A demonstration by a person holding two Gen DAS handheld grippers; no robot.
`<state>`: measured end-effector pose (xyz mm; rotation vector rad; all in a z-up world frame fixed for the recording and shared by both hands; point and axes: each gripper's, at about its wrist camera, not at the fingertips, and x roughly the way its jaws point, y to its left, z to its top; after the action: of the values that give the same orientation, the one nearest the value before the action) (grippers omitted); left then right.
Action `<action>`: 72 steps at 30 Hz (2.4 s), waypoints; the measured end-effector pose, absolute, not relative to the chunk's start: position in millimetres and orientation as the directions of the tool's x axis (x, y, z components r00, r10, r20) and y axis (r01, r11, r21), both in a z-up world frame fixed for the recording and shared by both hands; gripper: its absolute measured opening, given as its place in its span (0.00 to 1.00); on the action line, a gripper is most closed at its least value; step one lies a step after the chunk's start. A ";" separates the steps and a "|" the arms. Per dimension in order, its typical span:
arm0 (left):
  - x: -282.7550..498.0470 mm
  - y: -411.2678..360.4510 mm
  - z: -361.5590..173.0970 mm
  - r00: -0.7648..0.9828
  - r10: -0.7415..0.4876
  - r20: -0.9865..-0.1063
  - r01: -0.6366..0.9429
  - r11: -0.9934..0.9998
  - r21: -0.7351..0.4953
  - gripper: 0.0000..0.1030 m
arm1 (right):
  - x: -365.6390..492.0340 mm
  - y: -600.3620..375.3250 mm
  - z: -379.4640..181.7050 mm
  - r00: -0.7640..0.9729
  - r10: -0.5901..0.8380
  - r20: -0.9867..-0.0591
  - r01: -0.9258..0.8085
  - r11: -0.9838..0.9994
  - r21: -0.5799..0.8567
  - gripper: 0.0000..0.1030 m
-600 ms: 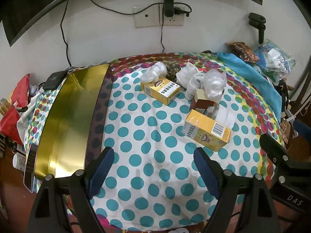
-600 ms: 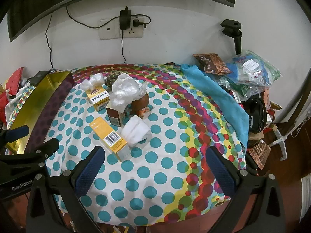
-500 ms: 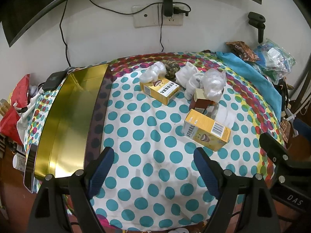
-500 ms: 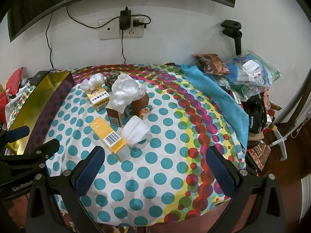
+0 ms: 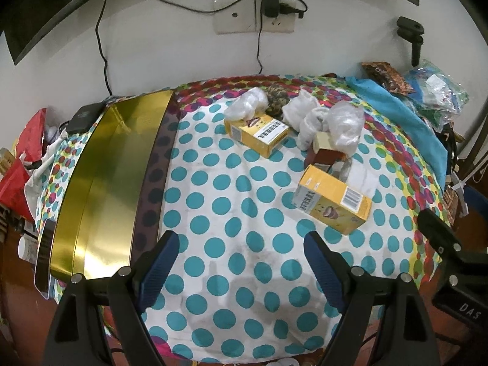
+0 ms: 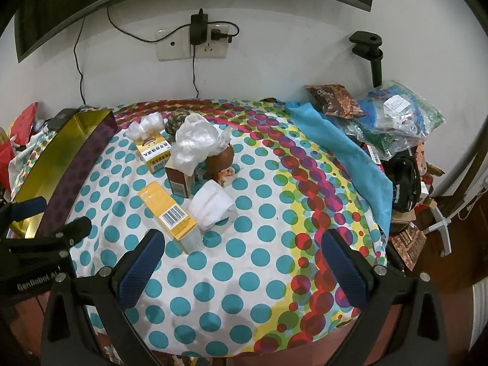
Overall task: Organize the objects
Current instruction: 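Grasp the white folded cloth with the right gripper, then grasp the yellow barcode medicine box with the left gripper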
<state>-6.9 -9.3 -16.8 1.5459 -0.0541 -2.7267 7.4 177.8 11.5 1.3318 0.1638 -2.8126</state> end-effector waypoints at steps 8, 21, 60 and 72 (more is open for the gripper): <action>-9.1 -14.4 -30.2 -0.497 -0.002 -0.868 -0.012 -1.000 0.009 0.84 | -7.1 186.7 -17.6 -0.601 -0.104 -0.793 0.158 -0.987 0.009 0.82; -23.1 -20.8 -45.7 -0.481 -0.006 -0.876 -0.001 -1.000 0.007 0.84 | -22.2 172.6 -48.0 -0.537 -0.284 -0.794 0.289 -0.947 0.144 0.66; -83.0 55.1 -52.3 -0.361 0.060 -0.931 0.219 -0.965 -0.147 0.84 | -55.6 244.3 -70.4 -0.539 -0.359 -0.762 0.186 -0.933 0.308 0.39; -85.6 53.4 -80.4 -0.235 -0.002 -0.972 0.358 -0.930 -0.085 0.84 | -51.7 255.5 -68.9 -0.538 -0.425 -0.728 0.224 -0.905 0.362 0.39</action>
<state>-85.6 53.4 -80.4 1.7789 0.4292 -2.2601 -51.7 255.5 -68.9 1.2469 -0.3191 -2.4485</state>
